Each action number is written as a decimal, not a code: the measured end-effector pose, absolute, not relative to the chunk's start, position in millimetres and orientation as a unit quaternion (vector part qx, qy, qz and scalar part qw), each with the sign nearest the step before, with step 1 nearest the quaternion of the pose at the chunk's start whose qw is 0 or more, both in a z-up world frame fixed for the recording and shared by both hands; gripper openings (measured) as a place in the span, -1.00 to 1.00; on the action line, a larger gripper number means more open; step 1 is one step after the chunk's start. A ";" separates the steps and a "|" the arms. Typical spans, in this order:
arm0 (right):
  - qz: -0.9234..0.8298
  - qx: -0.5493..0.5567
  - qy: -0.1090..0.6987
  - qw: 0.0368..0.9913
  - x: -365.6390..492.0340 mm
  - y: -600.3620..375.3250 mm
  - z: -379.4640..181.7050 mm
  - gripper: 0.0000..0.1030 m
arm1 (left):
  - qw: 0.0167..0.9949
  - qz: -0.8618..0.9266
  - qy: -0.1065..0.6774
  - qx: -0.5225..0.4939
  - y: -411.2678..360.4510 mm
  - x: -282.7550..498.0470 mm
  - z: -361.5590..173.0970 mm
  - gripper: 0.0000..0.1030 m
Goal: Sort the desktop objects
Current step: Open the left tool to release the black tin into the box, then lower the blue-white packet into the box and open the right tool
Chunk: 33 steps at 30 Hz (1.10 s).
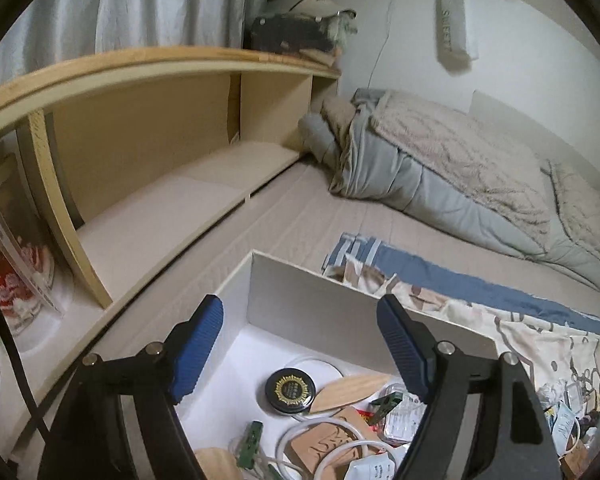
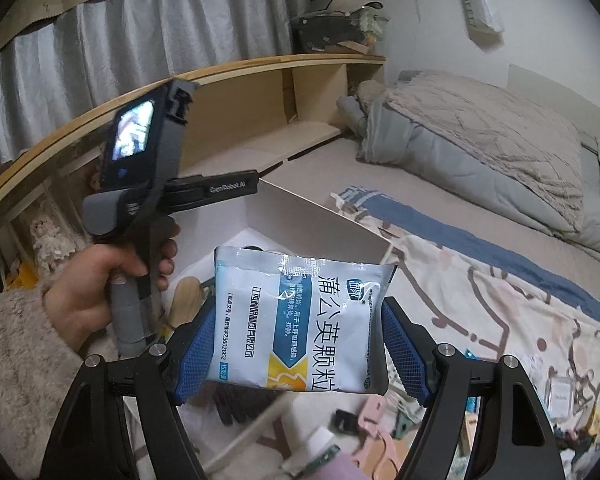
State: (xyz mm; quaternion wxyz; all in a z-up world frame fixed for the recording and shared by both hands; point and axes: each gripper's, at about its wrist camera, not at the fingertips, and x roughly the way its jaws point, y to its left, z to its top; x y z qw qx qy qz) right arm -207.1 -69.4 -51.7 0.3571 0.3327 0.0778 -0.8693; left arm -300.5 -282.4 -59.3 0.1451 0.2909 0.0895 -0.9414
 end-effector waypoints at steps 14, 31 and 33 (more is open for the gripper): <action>-0.863 0.348 0.092 0.354 -235.8 -107.1 -64.6 0.53 | 0.122 -0.952 0.055 0.276 -285.5 -243.0 -36.0 0.55; -0.835 0.386 0.140 0.366 -265.8 -150.0 -104.7 0.73 | 0.104 -0.945 0.098 0.295 -298.3 -209.4 -64.0 0.55; -0.841 0.384 0.136 0.357 -267.4 -149.3 -107.3 1.00 | 0.102 -0.943 0.106 0.298 -300.2 -207.3 -66.2 0.55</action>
